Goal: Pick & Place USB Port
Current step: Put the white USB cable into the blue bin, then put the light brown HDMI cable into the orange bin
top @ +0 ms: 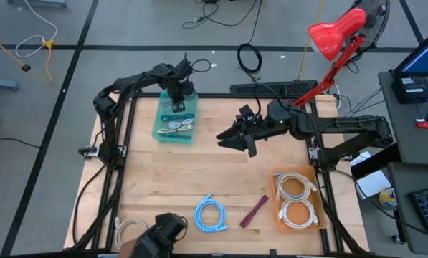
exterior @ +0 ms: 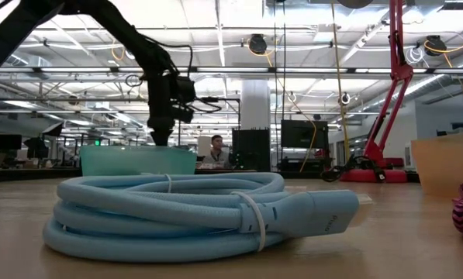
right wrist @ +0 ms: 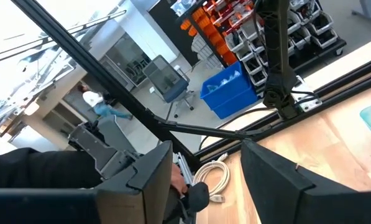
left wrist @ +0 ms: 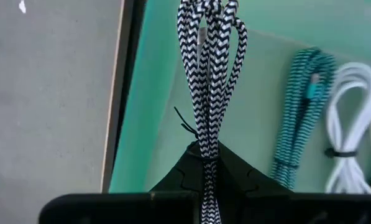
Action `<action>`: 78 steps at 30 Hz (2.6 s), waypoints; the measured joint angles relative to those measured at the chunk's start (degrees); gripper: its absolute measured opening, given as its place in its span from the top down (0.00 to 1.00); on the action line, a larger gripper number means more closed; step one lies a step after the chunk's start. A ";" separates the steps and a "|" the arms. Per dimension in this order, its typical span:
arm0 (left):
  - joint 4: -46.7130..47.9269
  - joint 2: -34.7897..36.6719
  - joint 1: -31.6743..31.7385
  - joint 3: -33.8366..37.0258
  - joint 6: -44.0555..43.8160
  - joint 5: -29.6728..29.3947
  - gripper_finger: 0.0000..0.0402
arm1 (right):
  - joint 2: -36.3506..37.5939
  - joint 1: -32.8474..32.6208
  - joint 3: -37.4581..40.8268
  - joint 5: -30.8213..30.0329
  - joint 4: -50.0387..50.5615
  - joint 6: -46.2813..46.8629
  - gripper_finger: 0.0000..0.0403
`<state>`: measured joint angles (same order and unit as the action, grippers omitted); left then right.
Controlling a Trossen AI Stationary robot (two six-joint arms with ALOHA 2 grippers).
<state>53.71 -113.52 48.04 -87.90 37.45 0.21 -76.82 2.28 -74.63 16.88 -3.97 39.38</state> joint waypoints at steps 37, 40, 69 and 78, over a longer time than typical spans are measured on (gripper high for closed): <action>4.35 -4.28 -3.70 0.42 -7.38 -1.47 0.75 | 0.00 1.07 0.00 -0.02 -0.02 -1.04 0.57; 5.33 -4.28 -3.91 0.44 -9.15 -1.81 0.66 | 0.00 1.07 0.00 -0.02 -0.02 -1.03 0.57; 15.48 32.54 -20.70 0.42 -36.31 10.80 0.57 | 0.00 0.98 0.00 2.95 1.34 -1.05 0.58; 16.47 38.02 -41.11 0.39 -54.20 5.60 0.57 | -0.02 0.98 0.00 2.95 3.17 -1.40 0.58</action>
<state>70.17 -75.50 6.93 -87.50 -16.75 5.81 -76.84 3.27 -74.63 19.84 -0.79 37.98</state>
